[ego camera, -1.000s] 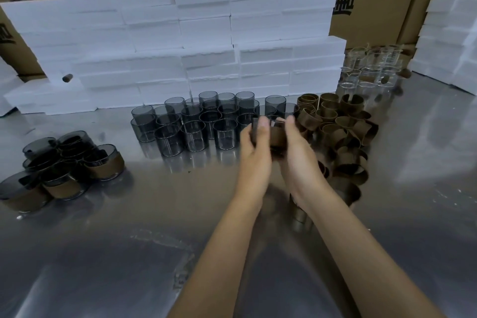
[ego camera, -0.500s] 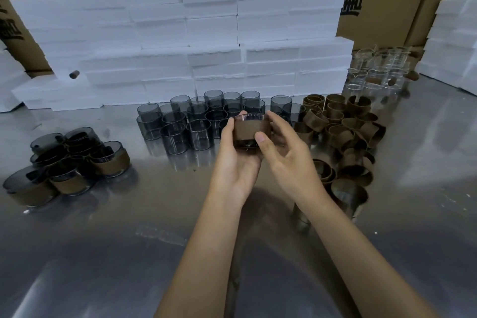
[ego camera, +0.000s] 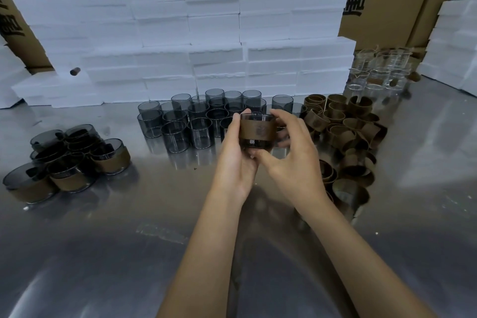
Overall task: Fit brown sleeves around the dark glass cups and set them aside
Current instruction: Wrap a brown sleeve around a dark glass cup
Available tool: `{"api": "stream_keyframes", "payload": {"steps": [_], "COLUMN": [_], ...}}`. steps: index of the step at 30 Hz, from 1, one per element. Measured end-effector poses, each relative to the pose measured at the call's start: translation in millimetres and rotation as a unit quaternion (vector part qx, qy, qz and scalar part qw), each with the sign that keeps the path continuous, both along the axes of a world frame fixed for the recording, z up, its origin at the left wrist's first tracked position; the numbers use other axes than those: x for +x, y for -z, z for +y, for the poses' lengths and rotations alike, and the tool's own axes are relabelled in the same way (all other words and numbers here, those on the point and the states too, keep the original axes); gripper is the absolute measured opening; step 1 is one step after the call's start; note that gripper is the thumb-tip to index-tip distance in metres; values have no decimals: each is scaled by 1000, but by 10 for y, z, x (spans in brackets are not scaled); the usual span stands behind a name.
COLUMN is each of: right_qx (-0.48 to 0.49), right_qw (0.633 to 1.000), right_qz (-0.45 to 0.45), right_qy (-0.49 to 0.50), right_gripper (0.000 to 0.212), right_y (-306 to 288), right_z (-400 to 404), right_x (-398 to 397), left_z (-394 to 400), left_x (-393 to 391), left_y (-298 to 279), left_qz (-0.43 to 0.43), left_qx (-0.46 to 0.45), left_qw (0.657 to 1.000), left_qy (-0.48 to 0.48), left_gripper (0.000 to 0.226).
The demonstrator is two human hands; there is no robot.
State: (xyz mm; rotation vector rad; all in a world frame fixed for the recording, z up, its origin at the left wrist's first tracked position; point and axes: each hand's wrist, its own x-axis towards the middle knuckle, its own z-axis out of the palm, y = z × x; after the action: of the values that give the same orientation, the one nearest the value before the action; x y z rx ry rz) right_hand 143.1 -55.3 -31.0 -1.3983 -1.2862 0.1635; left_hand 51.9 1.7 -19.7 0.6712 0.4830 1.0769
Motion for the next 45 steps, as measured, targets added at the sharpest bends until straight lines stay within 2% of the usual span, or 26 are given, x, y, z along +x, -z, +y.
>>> {"api": "stream_keyframes", "payload": {"steps": [9,14,18,23,27,29,32,38,40,45], "right_qx": [15,14,17,17,-3,-17,-22,-71,-85,-109], "right_qw": [999,999,999,999,998,997,997,990,988,988], "right_qz": [-35,-35,-35,-30,34,46,64,124,127,110], "right_qy": [5,1,3,-5,-56,-62,-32,11,11,3], "right_gripper": [69,73,73,69,72,72,66,54,51,36], "right_y": [20,27,26,32,40,50,59,77,82,92], "right_z": [4,6,7,7,27,41,60,84,82,81], "right_x": [14,0,9,18,26,26,54,161,174,173], "left_z": [-7,-15,-27,-10,27,51,103,259,309,405], "left_x": [-46,-73,-85,-71,-93,-94,-128,-327,-401,-480], "left_y": [-14,-2,0,8,-2,16,62,123,167,256], "left_qz": [26,69,99,177,217,238,309,478,487,454], "left_qx": [-2,20,50,104,97,81,71,48,26,2], "left_qw": [1000,997,994,978,964,951,910,812,806,826], "left_qy": [-1,21,22,-37,-114,-182,-269,-332,-335,-334], "left_gripper": [41,52,33,45,53,50,51,62,63,64]}}
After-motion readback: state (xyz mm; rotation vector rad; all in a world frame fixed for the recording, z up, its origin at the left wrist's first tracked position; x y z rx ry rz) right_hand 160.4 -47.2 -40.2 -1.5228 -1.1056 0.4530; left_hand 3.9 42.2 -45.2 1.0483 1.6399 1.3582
